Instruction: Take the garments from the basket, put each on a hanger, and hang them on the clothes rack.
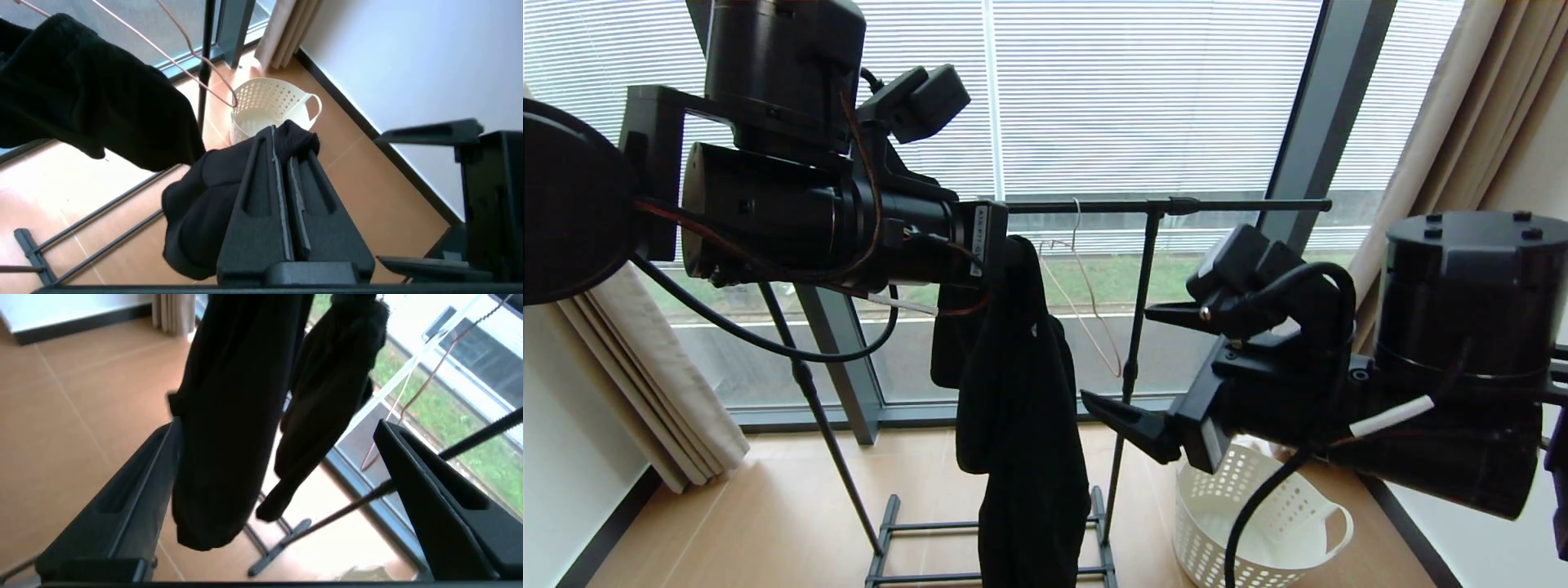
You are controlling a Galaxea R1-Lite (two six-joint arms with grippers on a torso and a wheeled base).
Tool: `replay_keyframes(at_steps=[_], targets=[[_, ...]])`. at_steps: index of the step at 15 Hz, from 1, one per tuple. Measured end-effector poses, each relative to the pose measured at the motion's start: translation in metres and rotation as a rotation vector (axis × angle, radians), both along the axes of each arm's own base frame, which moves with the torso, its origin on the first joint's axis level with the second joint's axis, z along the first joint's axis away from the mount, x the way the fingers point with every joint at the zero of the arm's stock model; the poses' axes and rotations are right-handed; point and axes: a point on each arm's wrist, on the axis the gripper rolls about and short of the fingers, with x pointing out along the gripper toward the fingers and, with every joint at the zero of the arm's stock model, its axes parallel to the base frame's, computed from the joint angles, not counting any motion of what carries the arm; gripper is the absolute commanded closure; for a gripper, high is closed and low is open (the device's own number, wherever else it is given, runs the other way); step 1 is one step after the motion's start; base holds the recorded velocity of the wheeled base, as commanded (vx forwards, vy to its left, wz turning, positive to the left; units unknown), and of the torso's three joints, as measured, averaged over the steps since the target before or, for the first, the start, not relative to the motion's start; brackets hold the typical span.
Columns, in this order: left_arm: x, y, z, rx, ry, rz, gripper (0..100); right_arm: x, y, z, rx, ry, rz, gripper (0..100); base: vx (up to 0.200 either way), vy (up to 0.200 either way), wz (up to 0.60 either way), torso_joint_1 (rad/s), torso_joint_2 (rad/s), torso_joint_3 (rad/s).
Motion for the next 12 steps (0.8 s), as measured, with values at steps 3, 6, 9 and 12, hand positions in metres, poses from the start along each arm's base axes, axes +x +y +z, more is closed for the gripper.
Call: replay_keyframes(at_steps=[3,6,9,12], targets=[[-0.002,-0.001,-0.002,0.006,0.005,-0.005,100,0.018,0.025,0.019,0.075,-0.027,-0.074,0,0.000,0.000,0.00,0.000,0.00,0.000],[-0.005,-0.002,-0.001,0.005,0.001,-0.013,100,0.037,0.052,0.022,0.108,-0.035,-0.134,0,0.000,0.000,0.00,0.000,0.00,0.000],[-0.008,-0.002,0.000,0.008,-0.006,-0.020,100,0.050,0.066,0.015,0.100,-0.037,-0.174,0,0.000,0.000,0.00,0.000,0.00,0.000],[-0.008,0.001,0.000,0.012,-0.006,-0.009,100,0.055,0.062,0.009,0.085,-0.025,-0.194,0,0.000,0.000,0.00,0.000,0.00,0.000]])
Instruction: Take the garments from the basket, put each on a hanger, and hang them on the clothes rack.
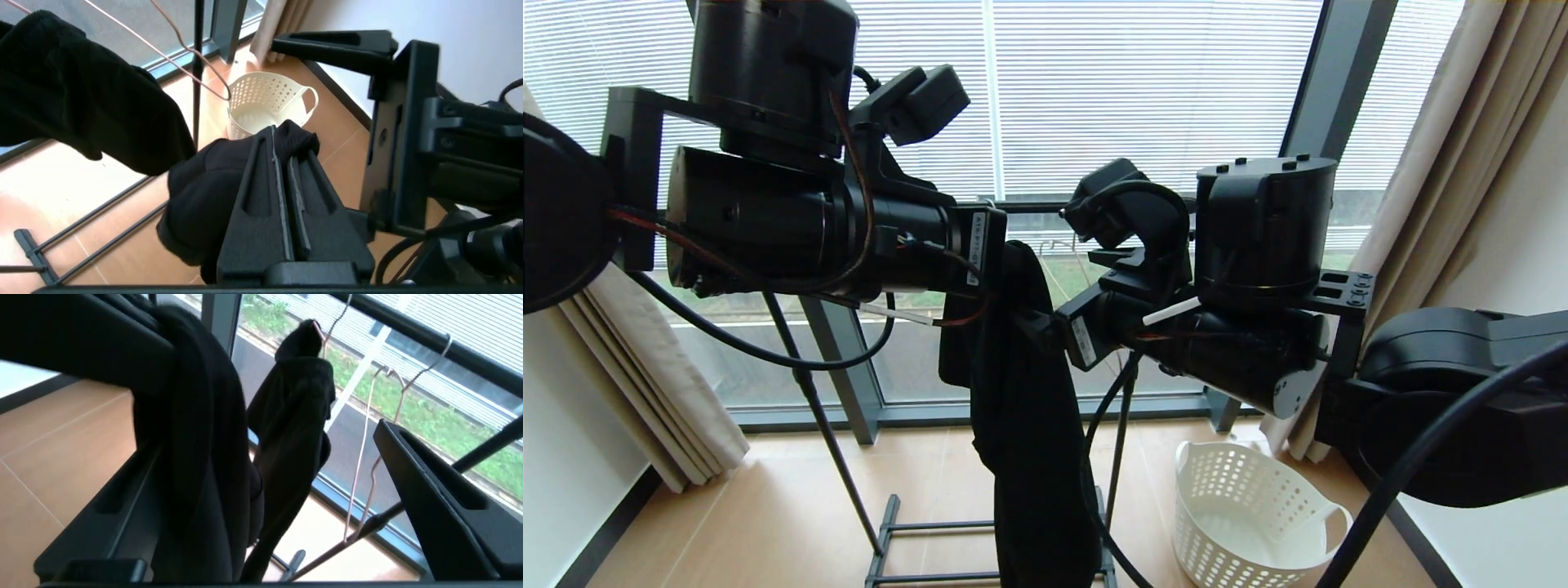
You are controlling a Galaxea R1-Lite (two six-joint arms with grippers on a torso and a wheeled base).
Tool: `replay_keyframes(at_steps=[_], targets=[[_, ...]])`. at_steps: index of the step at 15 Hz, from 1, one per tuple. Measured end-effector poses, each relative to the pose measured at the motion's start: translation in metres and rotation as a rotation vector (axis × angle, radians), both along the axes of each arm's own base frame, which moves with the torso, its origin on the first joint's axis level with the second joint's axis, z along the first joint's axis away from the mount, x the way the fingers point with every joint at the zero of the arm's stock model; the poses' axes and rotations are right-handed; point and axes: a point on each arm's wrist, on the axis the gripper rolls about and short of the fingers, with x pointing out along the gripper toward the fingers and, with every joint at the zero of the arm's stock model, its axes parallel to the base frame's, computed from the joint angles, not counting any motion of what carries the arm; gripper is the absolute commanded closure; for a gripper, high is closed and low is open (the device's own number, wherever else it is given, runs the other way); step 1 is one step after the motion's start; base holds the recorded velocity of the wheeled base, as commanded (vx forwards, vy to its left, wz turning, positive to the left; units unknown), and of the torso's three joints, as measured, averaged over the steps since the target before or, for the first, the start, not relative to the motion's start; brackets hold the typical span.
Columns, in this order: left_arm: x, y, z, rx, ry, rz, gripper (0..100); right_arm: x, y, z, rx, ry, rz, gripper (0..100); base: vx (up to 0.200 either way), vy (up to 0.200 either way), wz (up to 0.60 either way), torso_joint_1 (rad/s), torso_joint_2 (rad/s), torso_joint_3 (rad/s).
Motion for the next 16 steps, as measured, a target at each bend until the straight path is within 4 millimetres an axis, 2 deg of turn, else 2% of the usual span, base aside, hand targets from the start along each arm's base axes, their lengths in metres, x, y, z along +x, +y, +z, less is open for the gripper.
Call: replay_keyframes(at_steps=[9,16], targets=[[0.000,0.002,0.000,0.003,-0.003,0.014,100,-0.018,-0.028,-0.009,-0.033,0.035,-0.017,0,0.000,0.000,0.00,0.000,0.00,0.000],[-0.005,0.003,0.004,-0.004,-0.013,0.008,100,-0.016,-0.025,-0.018,-0.043,0.042,-0.014,0,0.000,0.000,0.00,0.000,0.00,0.000]])
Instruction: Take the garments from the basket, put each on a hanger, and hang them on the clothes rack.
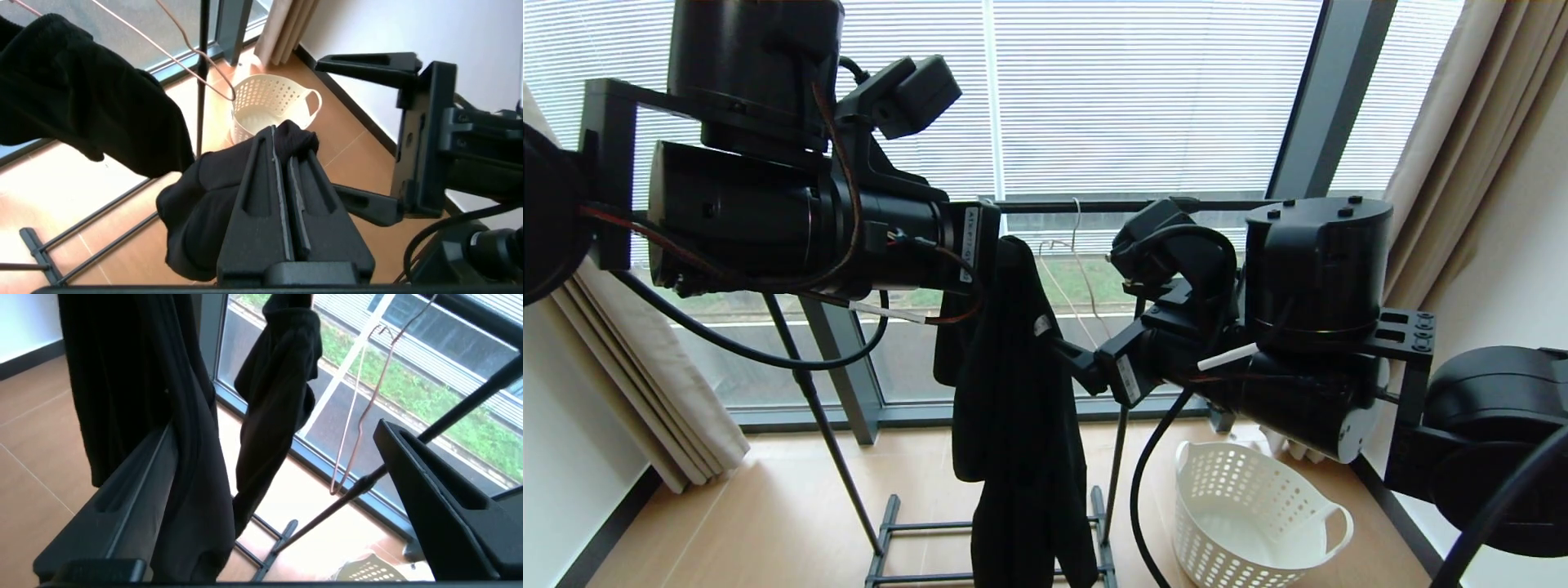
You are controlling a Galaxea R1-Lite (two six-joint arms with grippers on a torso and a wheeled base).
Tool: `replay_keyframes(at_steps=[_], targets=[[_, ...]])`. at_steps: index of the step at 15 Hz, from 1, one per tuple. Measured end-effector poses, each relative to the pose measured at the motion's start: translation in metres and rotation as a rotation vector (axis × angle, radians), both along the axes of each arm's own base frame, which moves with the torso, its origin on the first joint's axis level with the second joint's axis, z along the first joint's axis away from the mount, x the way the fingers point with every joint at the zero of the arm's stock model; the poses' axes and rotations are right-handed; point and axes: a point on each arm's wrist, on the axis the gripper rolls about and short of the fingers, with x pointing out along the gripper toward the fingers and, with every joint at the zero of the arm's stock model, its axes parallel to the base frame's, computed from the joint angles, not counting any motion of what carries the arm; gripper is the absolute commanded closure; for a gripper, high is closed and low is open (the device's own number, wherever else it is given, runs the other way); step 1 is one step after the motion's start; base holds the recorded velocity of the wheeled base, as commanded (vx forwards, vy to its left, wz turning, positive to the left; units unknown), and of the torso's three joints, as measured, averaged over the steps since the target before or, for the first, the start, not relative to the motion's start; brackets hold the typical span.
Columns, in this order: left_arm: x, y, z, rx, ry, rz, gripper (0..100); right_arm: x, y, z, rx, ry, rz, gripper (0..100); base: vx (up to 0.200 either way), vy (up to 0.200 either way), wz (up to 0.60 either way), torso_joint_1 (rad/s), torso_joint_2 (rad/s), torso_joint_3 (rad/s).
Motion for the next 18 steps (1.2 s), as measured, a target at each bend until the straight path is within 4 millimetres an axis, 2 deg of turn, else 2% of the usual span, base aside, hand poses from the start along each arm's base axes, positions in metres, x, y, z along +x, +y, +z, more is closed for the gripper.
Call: replay_keyframes(at_steps=[4,7,14,18], targets=[[-0.003,0.002,0.003,-0.006,-0.008,0.000,100,0.007,0.012,-0.016,-0.008,0.005,0.005,0,0.000,0.000,0.00,0.000,0.00,0.000],[-0.003,0.003,0.004,-0.007,-0.010,0.003,100,0.008,0.013,-0.028,-0.037,0.031,0.000,0,0.000,0.000,0.00,0.000,0.00,0.000],[-0.003,0.005,0.003,0.001,-0.012,0.026,100,-0.010,-0.008,-0.031,-0.064,0.049,-0.013,0,0.000,0.000,0.00,0.000,0.00,0.000],[-0.004,0.005,0.004,-0.001,-0.016,0.024,100,-0.011,-0.014,-0.037,-0.080,0.066,-0.029,0,0.000,0.000,0.00,0.000,0.00,0.000]])
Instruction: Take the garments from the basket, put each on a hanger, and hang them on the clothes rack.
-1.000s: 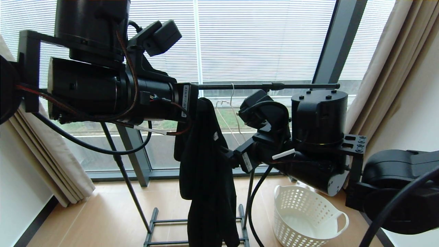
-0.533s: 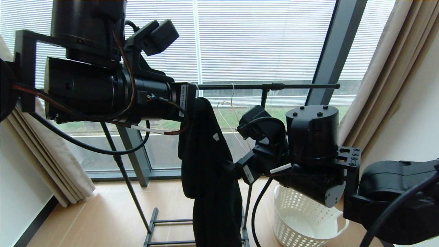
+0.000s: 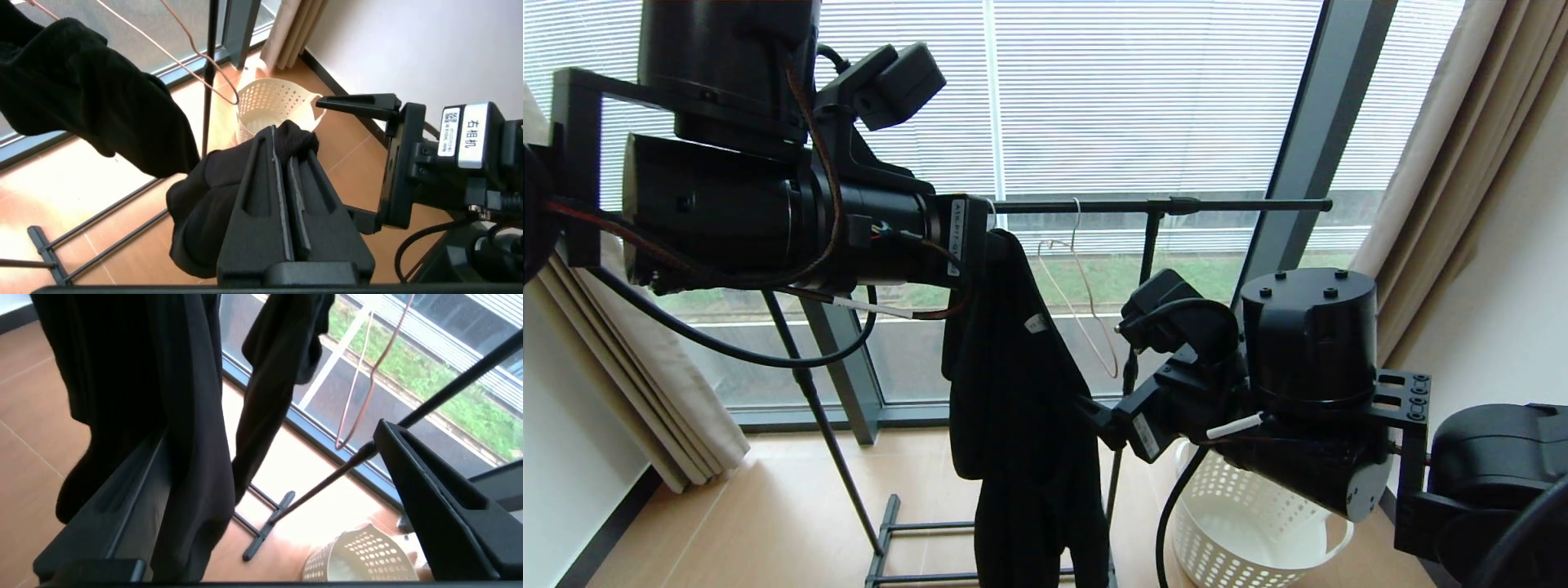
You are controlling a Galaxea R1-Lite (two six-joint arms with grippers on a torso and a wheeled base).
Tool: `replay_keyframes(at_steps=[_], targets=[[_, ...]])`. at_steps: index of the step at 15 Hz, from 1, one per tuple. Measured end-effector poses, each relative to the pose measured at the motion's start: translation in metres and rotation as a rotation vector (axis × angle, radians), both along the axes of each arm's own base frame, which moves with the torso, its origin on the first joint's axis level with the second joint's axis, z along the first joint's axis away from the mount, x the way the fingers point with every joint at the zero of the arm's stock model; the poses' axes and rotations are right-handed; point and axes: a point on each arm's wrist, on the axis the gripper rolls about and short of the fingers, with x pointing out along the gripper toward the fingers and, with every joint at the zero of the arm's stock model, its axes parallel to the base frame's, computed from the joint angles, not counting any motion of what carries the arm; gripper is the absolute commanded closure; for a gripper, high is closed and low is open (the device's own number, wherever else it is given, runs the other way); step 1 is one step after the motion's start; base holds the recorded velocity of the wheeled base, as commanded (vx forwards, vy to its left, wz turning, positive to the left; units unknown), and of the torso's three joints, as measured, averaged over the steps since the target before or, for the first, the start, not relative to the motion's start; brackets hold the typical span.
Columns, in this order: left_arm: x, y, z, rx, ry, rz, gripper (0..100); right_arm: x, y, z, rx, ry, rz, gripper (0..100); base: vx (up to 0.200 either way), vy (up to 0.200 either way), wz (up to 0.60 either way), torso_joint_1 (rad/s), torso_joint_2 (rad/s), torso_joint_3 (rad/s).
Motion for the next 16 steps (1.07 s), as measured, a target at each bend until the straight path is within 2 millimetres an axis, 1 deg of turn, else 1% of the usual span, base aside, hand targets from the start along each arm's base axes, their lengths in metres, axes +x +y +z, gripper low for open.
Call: replay_keyframes(at_steps=[5,8,9,12,16], targets=[[-0.004,0.001,0.003,-0.006,-0.008,-0.005,100,0.011,0.002,-0.015,-0.042,0.020,-0.055,0,0.000,0.000,0.00,0.000,0.00,0.000],[-0.005,0.002,0.001,-0.001,-0.001,-0.006,100,0.017,0.004,-0.018,-0.051,0.019,-0.082,0,0.000,0.000,0.00,0.000,0.00,0.000],[-0.005,0.002,0.000,0.001,0.001,-0.006,100,0.019,0.004,-0.018,-0.041,0.010,-0.085,100,0.000,0.000,0.00,0.000,0.00,0.000],[-0.005,0.002,-0.003,0.008,0.009,-0.007,100,0.024,0.001,-0.013,0.002,-0.033,-0.107,100,0.000,0.000,0.00,0.000,0.00,0.000],[-0.007,0.003,-0.009,0.027,0.018,-0.014,100,0.033,-0.013,-0.008,0.063,-0.017,-0.177,100,0.000,0.000,0.00,0.000,0.00,0.000]])
